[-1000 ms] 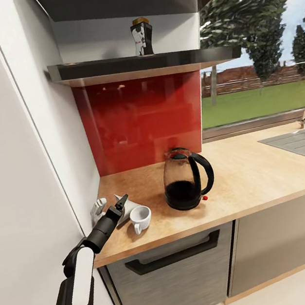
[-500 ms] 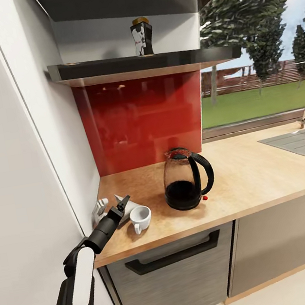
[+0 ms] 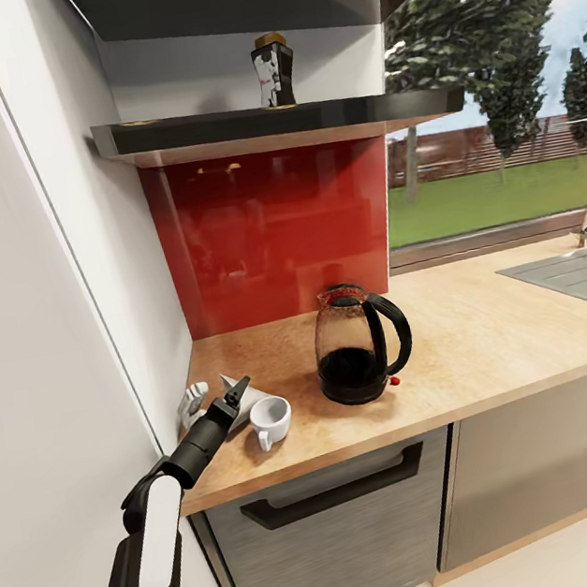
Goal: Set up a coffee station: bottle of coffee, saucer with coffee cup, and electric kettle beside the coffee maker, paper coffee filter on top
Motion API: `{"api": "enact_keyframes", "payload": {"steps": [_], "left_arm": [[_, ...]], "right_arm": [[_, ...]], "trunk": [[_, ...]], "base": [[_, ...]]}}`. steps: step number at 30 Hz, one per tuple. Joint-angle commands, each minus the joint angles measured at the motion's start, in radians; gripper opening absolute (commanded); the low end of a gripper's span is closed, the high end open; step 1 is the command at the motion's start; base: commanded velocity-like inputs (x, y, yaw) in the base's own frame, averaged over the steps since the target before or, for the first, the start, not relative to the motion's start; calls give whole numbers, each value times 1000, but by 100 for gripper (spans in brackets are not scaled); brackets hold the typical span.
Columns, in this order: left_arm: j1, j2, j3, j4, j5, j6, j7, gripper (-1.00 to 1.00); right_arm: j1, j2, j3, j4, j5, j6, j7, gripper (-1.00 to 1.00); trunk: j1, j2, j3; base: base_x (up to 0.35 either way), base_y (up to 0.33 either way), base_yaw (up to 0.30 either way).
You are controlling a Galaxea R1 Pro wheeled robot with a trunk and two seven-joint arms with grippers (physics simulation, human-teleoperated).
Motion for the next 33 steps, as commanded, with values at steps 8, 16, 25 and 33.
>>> {"api": "enact_keyframes", "payload": {"steps": [8, 16, 25, 33], "left_arm": [[-1, -1, 4, 2, 4, 9, -2, 100], [-1, -1, 4, 3, 4, 9, 19, 100], [-1, -1, 2, 1, 5, 9, 128, 100], [-1, -1, 2, 1, 5, 9, 136, 100]], "right_arm": [[-1, 0, 0, 1, 3, -3, 0, 100], [-1, 0, 0, 1, 3, -3, 0, 100], [-1, 0, 0, 1, 3, -3, 0, 100], [-1, 0, 0, 1, 3, -3, 0, 100]], "trunk": [[0, -1, -1], [0, -1, -1], [0, -1, -1], [0, -1, -1]], "base": [[104, 0, 0], [17, 0, 0], [1, 0, 0], [0, 0, 0]]}}
